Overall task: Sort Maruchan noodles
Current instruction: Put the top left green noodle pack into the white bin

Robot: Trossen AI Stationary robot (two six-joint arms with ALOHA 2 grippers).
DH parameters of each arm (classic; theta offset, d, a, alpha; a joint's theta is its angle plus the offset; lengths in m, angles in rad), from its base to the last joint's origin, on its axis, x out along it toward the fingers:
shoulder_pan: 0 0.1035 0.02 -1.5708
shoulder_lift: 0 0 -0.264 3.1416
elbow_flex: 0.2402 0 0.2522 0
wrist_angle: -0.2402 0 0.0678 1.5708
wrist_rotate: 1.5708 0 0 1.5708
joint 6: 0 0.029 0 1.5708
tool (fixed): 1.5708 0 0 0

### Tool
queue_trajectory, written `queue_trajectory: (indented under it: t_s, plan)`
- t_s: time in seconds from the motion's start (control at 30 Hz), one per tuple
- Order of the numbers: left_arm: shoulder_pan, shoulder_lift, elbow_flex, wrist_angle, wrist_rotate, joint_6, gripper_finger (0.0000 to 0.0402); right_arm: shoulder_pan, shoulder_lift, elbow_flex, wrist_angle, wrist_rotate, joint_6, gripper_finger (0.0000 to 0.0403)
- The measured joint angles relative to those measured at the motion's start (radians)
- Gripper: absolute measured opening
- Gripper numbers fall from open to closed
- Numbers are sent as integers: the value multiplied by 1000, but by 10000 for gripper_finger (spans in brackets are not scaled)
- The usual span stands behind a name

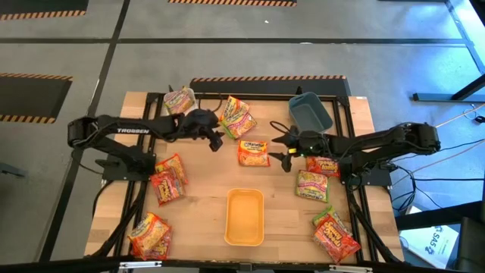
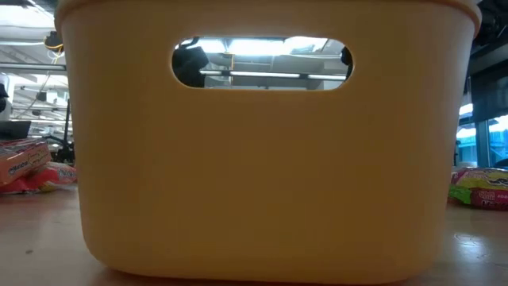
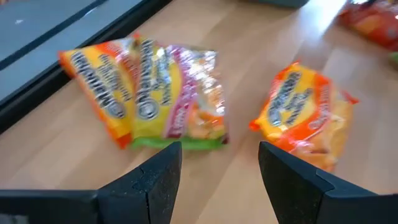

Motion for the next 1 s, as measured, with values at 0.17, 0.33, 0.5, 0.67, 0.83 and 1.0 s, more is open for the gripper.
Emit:
queue_trajectory:
  t_s: [0.17, 0.33, 0.5, 0.67, 0.83, 1.0]
  plan:
    - [-29, 0, -5, 23, -18, -37, 208, 0, 64, 0, 39, -7, 1, 275]
    - [-70, 11, -5, 58, -97, -42, 208, -41, 126, 20, 78, -10, 2, 275]
    - [-80, 75, -5, 151, -106, -35, 208, -145, 172, 107, 40, -69, 0, 275]
    - [-73, 194, -5, 236, -107, -32, 208, -256, 247, 211, 7, -184, -13, 275]
    - [-59, 300, -5, 305, -107, -32, 208, -345, 363, 297, 2, -280, -26, 275]
    - [-33, 334, -5, 332, -105, -31, 208, -407, 458, 353, -24, -343, -27, 275]
